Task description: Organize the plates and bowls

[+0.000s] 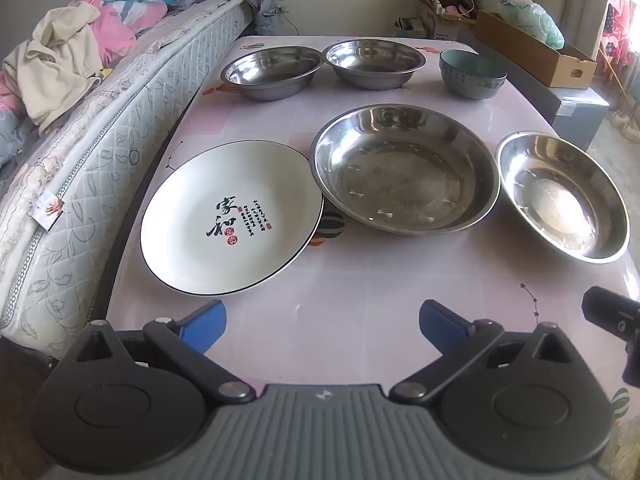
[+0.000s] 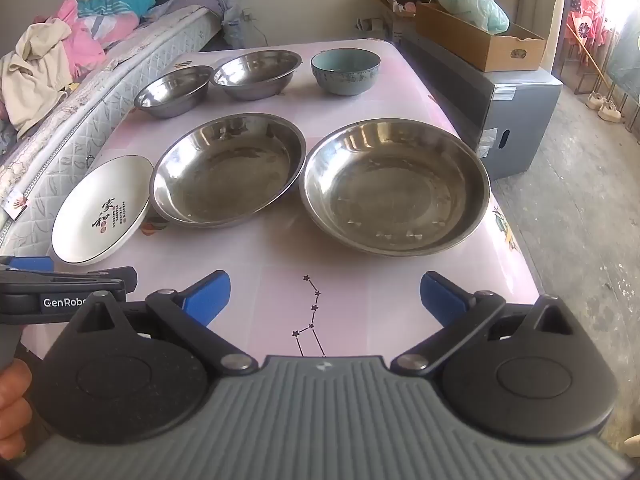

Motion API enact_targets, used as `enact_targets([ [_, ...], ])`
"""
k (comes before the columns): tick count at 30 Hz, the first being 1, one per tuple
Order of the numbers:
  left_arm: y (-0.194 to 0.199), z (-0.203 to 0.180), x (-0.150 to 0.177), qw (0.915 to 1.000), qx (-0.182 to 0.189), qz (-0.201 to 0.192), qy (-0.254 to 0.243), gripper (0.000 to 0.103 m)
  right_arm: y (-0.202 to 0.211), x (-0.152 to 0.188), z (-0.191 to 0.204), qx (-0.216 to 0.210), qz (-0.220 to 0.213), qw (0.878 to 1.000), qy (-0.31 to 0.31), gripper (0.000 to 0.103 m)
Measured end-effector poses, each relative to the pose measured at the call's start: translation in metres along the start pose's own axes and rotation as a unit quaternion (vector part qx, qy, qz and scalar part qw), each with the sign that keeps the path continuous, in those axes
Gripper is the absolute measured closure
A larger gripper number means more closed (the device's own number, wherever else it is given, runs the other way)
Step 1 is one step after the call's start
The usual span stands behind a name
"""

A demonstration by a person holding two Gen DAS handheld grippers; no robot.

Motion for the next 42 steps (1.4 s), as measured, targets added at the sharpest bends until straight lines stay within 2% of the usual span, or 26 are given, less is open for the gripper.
enact_targets([
  [42, -0.0001, -0.0003, 0.0000, 1.0000, -0.002, -0.002, 0.002, 0.000, 0.0048, -0.0015, -0.0012, 0.001, -0.003, 1.000, -0.003, 0.001],
])
Point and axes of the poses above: each gripper's, at about its wrist camera, not at the fingertips, and y roughly against the way its jaws point, z to its left, x to its underside, the point moved 7 cm from there along -y, roughly the way its jaws point, and after that the axes turned 1 degree about -y, right-handed, at the moved point
